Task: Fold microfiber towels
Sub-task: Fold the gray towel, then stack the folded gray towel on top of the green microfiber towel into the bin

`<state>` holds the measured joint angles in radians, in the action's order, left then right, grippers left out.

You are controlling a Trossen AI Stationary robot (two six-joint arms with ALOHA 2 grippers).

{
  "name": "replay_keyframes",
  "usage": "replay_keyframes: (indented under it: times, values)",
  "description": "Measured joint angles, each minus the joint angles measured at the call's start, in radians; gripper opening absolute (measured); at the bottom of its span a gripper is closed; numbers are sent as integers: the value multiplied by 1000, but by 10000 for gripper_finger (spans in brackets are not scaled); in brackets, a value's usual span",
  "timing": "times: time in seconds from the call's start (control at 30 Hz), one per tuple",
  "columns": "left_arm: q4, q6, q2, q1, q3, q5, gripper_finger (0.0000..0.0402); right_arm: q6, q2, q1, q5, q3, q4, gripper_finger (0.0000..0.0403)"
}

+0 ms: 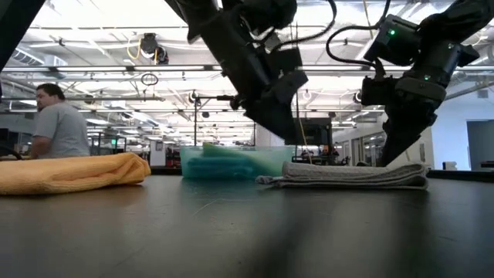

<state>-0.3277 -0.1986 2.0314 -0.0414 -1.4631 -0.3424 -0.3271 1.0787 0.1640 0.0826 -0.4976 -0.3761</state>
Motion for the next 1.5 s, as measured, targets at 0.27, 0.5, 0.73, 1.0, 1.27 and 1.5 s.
replay_keyframes:
  times: [0.27, 0.5, 0.73, 1.0, 1.27, 1.5]
  values:
    - [9, -2, -13, 2, 0, -2, 152, -5, 54, 13, 59, 0, 15, 192]
    - [7, -17, -13, 2, 0, -2, 152, 39, 171, 14, 79, -2, 66, 192]
    - [6, -21, -13, 2, 0, -1, 152, 92, 249, 14, 103, -5, 80, 192]
    - [6, -21, -13, 2, 0, -1, 152, 53, 270, 14, 104, -3, 92, 178]
    - [3, -49, -13, 2, 0, -1, 152, 3, 272, 14, 112, -2, 103, 58]
    - [-52, -122, -13, 2, 0, 0, 152, 21, 272, 13, 120, 0, 177, 13]
